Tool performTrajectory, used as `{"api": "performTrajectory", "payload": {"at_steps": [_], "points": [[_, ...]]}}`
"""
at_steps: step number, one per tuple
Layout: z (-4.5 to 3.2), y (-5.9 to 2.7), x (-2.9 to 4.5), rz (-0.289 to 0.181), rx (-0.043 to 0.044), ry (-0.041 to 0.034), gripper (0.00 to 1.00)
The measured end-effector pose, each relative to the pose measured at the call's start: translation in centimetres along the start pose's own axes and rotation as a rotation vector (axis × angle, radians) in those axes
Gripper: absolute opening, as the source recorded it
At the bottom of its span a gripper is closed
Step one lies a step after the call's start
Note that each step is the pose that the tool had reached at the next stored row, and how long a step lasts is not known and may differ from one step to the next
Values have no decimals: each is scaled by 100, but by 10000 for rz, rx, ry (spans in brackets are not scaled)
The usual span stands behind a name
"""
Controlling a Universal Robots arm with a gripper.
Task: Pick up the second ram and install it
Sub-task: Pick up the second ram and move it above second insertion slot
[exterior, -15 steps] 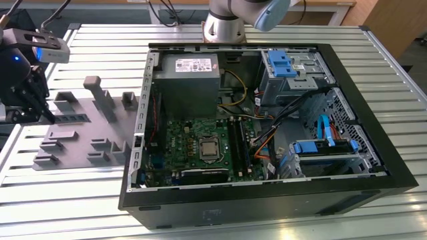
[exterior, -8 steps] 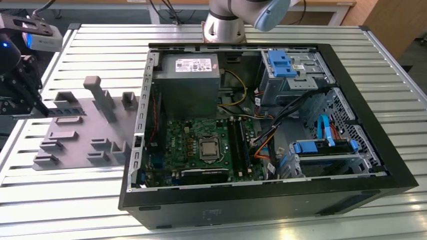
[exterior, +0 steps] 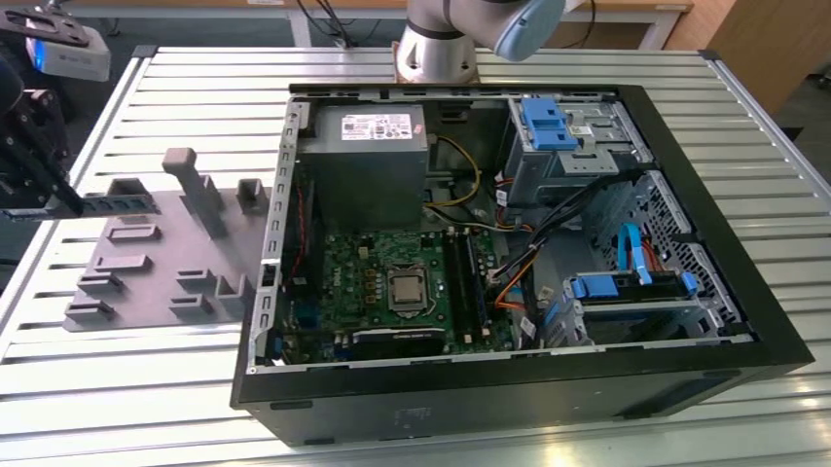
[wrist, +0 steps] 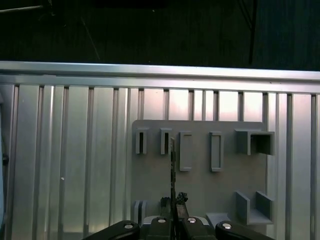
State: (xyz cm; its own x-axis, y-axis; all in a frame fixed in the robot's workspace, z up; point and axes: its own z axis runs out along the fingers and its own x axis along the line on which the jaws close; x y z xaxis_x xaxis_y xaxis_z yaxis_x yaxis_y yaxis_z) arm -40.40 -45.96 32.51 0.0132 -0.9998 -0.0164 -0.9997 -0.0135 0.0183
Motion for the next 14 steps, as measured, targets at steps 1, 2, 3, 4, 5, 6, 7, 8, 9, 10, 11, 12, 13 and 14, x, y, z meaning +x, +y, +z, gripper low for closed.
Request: {"api": "performTrajectory", "payload": {"at_steps": [1, 2, 3, 4, 5, 6, 7, 8, 9, 10, 11, 12, 13, 14], "points": [[-23, 0, 0, 0, 1, -1, 14], [-44, 1, -1, 0, 0, -1, 14], [-64, 1, -1, 0, 1, -1, 14], [-88, 1, -1, 0, 1, -1, 14], [-111, 2, -2, 0, 0, 0, 14], [-131, 2, -2, 0, 0, 0, 14], [-150, 3, -2, 0, 0, 0, 14], [-171, 3, -3, 0, 0, 0, 14], [-191, 3, -3, 0, 0, 0, 14], [-210, 4, -4, 0, 0, 0, 14], [-227, 4, -4, 0, 1, -1, 14], [-246, 4, -4, 0, 0, 0, 14], [-266, 5, -5, 0, 1, -1, 14], [-287, 5, -5, 0, 1, -1, 14]]}}
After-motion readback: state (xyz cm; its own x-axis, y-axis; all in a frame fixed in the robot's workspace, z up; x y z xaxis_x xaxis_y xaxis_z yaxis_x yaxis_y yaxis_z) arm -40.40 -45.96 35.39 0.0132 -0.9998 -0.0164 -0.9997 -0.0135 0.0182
